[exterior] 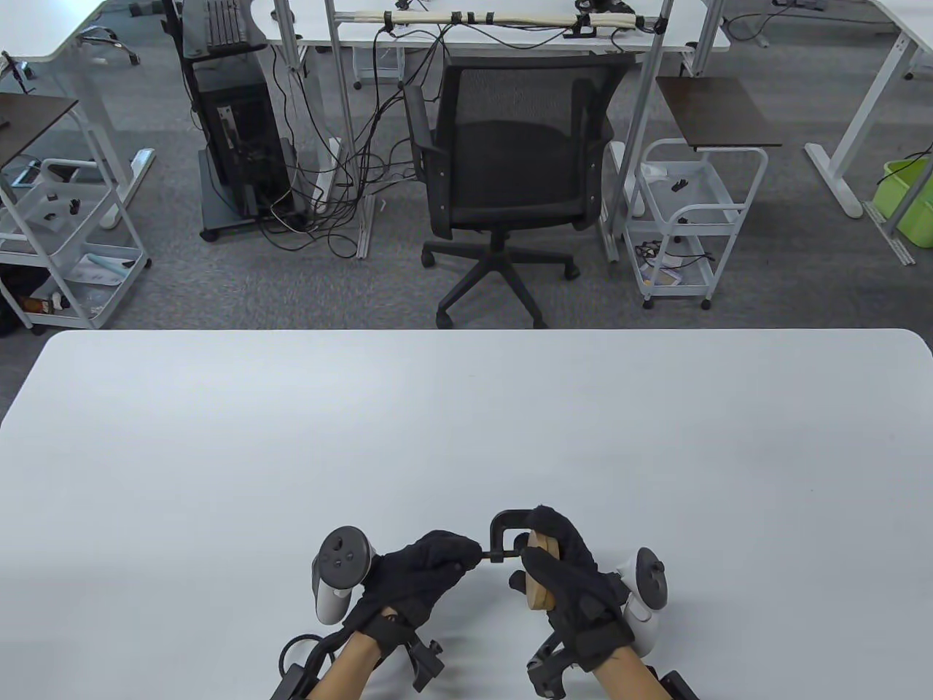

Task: Screw the clamp shut

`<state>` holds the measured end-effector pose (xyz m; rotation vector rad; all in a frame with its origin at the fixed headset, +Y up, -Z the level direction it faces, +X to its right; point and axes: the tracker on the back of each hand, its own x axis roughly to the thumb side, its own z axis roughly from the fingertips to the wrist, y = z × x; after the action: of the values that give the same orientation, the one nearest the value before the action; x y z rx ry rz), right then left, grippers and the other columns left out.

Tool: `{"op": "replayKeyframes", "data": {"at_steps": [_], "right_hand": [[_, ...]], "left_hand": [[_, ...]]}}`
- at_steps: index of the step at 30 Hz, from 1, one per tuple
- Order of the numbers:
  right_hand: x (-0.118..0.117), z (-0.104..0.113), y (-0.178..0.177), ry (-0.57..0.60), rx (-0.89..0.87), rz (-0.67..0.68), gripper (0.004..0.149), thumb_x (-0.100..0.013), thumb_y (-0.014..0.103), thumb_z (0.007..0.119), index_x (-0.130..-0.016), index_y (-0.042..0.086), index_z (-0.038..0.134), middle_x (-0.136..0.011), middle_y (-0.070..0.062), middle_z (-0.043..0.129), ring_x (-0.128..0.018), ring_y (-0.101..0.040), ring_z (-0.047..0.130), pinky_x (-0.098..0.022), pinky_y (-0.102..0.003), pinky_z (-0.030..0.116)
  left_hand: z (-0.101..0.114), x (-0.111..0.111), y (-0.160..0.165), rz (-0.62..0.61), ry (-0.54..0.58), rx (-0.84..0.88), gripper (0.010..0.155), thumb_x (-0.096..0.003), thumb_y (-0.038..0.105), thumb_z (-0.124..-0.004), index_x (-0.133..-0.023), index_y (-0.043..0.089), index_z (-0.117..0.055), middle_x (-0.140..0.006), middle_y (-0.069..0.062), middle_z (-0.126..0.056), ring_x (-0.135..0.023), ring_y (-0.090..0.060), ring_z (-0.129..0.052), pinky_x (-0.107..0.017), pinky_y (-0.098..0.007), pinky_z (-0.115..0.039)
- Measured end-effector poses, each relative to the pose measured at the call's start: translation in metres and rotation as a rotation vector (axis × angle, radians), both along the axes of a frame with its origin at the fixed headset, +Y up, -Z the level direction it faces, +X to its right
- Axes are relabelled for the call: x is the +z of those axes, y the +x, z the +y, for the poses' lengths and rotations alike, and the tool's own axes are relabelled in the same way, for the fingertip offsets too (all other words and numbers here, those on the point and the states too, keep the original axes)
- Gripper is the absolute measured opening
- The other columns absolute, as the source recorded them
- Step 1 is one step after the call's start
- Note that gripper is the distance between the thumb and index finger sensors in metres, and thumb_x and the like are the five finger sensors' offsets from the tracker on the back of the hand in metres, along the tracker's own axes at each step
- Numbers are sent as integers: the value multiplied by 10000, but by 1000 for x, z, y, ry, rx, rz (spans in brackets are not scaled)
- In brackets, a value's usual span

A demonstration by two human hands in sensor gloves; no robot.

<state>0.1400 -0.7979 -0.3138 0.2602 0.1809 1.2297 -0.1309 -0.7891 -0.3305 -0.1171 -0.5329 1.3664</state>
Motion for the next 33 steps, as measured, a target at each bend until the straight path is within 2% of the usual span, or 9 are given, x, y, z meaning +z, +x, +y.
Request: {"op": "replayKeyframes", "data": {"at_steps": [10,14,19,22,24,26,29,30,33], "right_hand": [[-1,1,2,12,4,-8,688,-492,492,918,-1035,223,592,-1119,68,469,-932,-545,450,-515,-730,601],[-1,2,4,13,-6,-21,690,-494,495,915,-1036,222,587,-1121,69,464,-933,-545,447,-516,-729,603],[-3,0,7,4,-11,-47,691,-497,500,910,-1038,220,583,-1122,64,457,-929,-544,452,-515,-726,606],[-3,0,8,-4,-20,-55,694,-498,503,907,-1039,220,578,-1123,62,451,-932,-544,447,-517,-723,607],[-3,0,9,-3,-22,-57,693,-501,505,904,-1041,222,575,-1124,62,446,-931,-542,449,-517,-722,607],[-2,0,8,-3,-22,-56,695,-499,510,903,-1041,223,574,-1125,61,445,-932,-541,448,-518,-721,609],[-3,-1,6,-3,-20,-29,694,-501,510,901,-1043,225,574,-1126,59,443,-932,-542,450,-519,-720,610],[-3,-1,5,-3,-18,-17,694,-500,510,902,-1043,225,575,-1127,58,444,-932,-543,450,-518,-720,610],[-2,-1,3,7,-1,-12,695,-501,509,902,-1044,225,574,-1130,56,439,-932,-541,451,-519,-719,609]], "left_hand": [[1,1,3,-37,-3,-8,430,-500,267,-812,-924,333,-818,-967,-85,-815,-853,-389,-840,-597,-591,-737],[-3,0,2,-45,-65,-107,761,-496,412,-847,-1145,339,-454,-1122,-141,-585,-941,-480,-676,-624,-614,-672],[-7,-1,1,-16,-86,-185,879,-489,469,-846,-1160,204,-343,-1132,-215,-487,-945,-514,-624,-619,-621,-660],[-8,0,-3,88,-81,-216,837,-489,536,-814,-1112,119,-441,-1087,-222,-556,-908,-503,-675,-590,-601,-696],[-7,2,-8,242,-30,-197,633,-487,598,-775,-928,144,-757,-925,-151,-825,-803,-442,-844,-526,-564,-785],[-9,3,-8,258,-52,-180,592,-505,642,-698,-718,148,-944,-732,-126,-992,-656,-419,-960,-454,-555,-828],[-15,2,-3,128,-160,-168,654,-528,662,-656,-751,120,-946,-793,-151,-958,-708,-437,-922,-491,-566,-802],[-17,2,-1,118,-167,-150,723,-528,665,-653,-797,51,-924,-832,-160,-931,-732,-445,-902,-502,-567,-793],[-22,1,2,62,-218,-75,728,-539,638,-658,-940,48,-803,-921,-172,-846,-796,-452,-845,-539,-573,-766]]}}
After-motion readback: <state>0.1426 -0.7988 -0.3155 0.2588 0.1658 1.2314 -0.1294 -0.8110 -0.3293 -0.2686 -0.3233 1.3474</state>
